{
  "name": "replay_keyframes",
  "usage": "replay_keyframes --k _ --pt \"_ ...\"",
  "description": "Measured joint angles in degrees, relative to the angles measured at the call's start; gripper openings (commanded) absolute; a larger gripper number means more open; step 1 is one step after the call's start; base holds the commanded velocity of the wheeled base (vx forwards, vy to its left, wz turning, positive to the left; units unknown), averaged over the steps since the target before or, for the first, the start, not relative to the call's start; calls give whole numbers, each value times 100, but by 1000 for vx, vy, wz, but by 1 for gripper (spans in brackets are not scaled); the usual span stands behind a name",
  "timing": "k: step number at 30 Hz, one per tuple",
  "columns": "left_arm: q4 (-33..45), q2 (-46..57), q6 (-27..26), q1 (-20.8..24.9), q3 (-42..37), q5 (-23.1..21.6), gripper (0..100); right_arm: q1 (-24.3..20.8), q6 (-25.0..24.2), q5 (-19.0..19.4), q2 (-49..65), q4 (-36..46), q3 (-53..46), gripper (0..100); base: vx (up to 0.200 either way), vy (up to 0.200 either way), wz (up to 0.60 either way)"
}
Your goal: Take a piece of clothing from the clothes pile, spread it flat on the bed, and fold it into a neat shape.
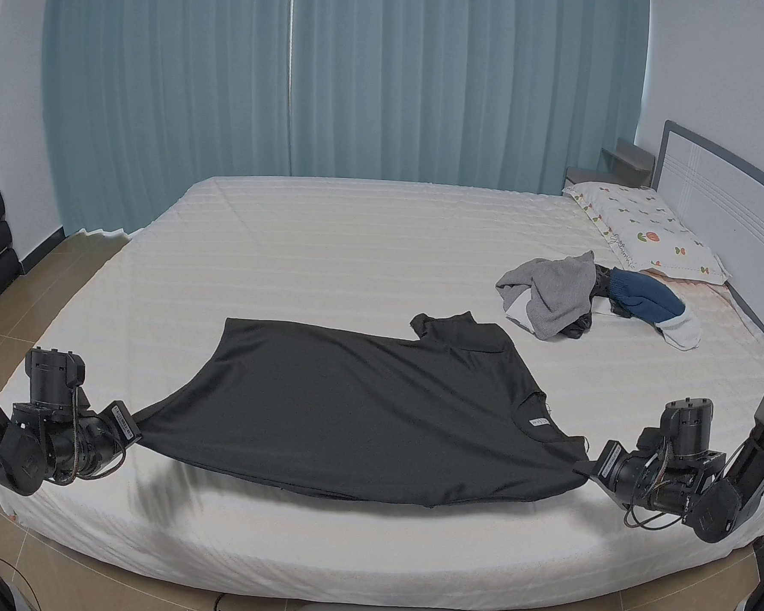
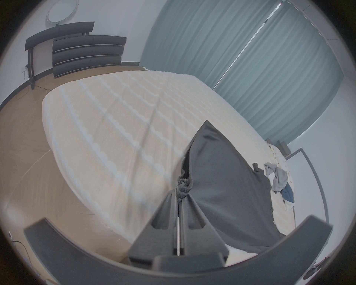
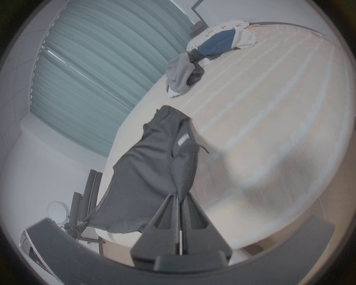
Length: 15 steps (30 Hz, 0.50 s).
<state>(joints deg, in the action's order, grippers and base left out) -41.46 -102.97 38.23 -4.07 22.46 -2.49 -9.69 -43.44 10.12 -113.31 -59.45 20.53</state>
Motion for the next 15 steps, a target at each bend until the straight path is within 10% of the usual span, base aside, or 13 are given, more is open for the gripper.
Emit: replay_keyframes --k 15 --pt "-723 -844 1000 -35 784 -41 0 -4 5 22 -953 866 2542 0 0 0 0"
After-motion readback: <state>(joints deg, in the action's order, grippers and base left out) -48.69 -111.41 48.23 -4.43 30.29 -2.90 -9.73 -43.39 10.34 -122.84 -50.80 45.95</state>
